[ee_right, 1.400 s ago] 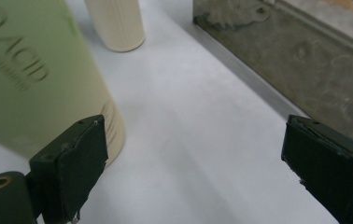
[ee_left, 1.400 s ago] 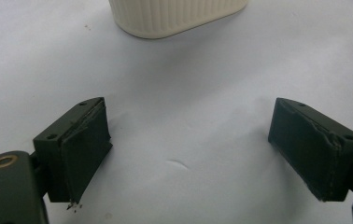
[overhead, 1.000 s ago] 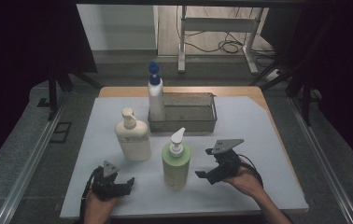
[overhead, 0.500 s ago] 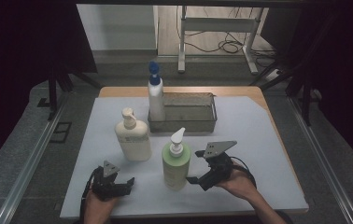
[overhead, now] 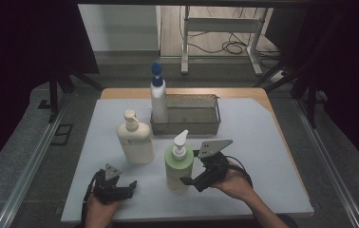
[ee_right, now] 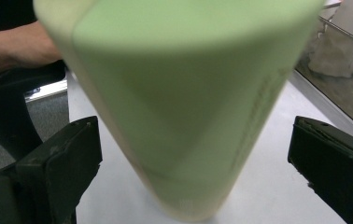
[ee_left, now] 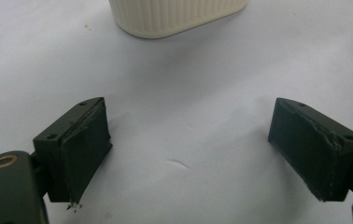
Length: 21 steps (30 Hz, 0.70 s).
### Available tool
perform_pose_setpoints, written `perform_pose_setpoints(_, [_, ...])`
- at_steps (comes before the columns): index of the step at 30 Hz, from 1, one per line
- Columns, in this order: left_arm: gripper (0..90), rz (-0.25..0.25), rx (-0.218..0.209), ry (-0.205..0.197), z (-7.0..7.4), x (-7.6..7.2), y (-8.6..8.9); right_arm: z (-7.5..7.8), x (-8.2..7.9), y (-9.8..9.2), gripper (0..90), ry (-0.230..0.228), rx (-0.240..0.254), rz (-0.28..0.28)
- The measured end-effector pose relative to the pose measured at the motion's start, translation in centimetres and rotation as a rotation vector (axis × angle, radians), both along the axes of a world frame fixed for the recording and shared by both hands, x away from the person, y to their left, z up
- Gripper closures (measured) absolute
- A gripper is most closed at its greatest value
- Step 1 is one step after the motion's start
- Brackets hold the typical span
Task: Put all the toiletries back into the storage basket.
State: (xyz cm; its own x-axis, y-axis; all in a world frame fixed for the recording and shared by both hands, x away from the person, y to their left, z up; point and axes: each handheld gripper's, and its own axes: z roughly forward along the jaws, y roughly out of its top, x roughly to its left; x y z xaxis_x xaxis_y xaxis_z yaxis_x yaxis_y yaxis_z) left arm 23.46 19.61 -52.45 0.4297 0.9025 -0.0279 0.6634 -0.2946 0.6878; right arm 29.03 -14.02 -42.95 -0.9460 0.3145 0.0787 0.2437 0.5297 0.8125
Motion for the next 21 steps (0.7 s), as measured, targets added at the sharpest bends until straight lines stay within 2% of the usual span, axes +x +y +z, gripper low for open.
perform_pose_setpoints(9, [12.2,0.0,0.0,0.0,0.0,0.0,0.0,0.3,0.2,1.3,4.8,-0.004,0.009,0.001])
perform_pose_setpoints(21, [12.2,0.0,0.0,0.002,0.0,0.0,0.0,0.6,0.1,2.3,9.2,-0.017,0.017,0.005])
